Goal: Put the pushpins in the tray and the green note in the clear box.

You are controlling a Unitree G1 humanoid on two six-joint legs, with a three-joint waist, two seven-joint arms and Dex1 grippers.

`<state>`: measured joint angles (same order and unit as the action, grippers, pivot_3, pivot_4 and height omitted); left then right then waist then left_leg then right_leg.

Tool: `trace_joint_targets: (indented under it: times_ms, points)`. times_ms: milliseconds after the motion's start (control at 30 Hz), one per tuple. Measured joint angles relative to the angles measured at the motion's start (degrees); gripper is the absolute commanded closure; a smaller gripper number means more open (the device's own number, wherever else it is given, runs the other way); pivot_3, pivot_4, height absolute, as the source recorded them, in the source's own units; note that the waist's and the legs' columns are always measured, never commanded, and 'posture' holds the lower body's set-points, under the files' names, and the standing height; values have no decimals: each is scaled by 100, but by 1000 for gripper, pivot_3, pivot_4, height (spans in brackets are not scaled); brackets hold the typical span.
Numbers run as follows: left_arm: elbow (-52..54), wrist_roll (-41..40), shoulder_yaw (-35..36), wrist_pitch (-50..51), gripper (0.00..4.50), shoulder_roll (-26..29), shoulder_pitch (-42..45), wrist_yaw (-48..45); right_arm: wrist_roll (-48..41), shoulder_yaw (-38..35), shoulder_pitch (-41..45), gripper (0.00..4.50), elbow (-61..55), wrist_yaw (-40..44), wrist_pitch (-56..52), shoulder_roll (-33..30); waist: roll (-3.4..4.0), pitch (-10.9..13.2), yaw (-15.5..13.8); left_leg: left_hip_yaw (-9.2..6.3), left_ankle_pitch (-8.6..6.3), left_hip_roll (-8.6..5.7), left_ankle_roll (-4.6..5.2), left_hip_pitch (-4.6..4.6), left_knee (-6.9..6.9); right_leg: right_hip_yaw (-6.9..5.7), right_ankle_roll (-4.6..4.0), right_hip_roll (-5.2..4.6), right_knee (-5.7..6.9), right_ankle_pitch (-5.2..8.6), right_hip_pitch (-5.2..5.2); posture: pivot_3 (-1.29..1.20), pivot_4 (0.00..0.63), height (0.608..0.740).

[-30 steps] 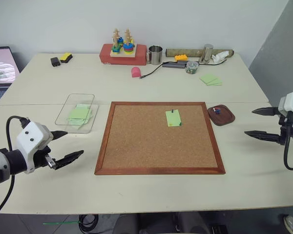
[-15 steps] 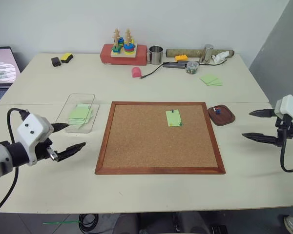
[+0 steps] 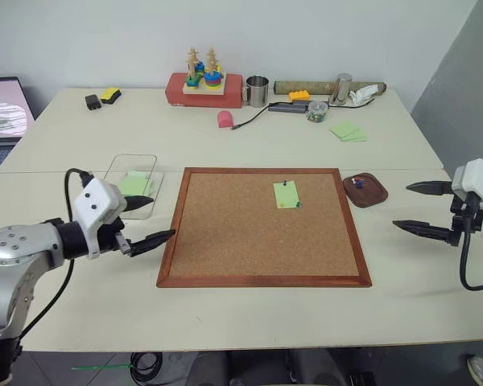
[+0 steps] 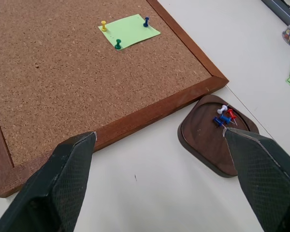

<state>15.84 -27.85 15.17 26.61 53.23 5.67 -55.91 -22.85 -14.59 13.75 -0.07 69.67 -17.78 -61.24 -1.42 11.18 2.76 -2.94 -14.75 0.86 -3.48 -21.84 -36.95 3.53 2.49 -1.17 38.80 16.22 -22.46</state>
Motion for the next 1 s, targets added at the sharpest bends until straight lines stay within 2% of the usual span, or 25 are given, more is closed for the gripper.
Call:
trace_joint_targets:
  times_ms: [100,133,167,333,500,667,733,867,1000]
  points:
    - [40,-26,-336,76,1282,-181,382,12,-108,-43,-60,0,-166,-59,-107,40,0,0,-6,-1,0,-2,0,1,-1,0,1,0,2,0,1,0,150,740]
    - [33,2,-614,87,1486,-431,692,53,-139,-59,-86,0,-251,-124,-180,114,0,0,-16,-1,0,-4,0,3,-4,0,3,-1,3,-1,5,0,150,740]
    - [36,14,-743,87,1570,-524,796,72,-155,-56,-92,0,-292,-138,-196,145,0,0,-26,-2,0,-5,0,1,-6,0,7,0,3,-4,6,0,150,740]
    - [-102,322,-1496,78,2541,-1027,1173,263,-331,-116,-313,0,-742,-296,-440,268,-3,1,-45,-4,0,-5,0,1,-6,2,8,1,3,-4,6,0,150,740]
    - [-291,445,-1802,37,3466,-1271,1292,253,-594,-99,-317,0,-1234,-461,-869,380,-3,1,-42,-4,0,-5,0,3,-6,1,8,1,7,-4,6,0,150,740]
    - [-569,430,-1780,-61,4277,-1517,1327,278,-767,126,35,0,-1538,-829,-1238,687,-4,0,-44,-9,1,-6,-1,4,-9,-2,9,1,8,-5,9,0,150,740]
    - [-787,392,-1759,-123,4482,-1674,1374,270,-766,428,309,0,-1675,-1105,-1438,978,-6,-1,-44,-8,1,-6,-1,4,-10,-2,9,1,9,-5,8,0,150,740]
    - [-1244,486,-1779,-382,4482,-1959,1513,278,-738,722,601,0,-1747,-1494,-1643,1318,-6,-1,-91,-13,1,-9,-1,-1,-10,-7,9,-1,4,-5,9,0,150,740]
    - [-1902,821,-2104,-889,4482,-2486,1666,313,-520,1072,1033,0,-1626,-1863,-1690,1645,-10,-5,-100,-16,1,-11,0,-2,-10,-10,9,-4,1,-6,9,0,150,740]
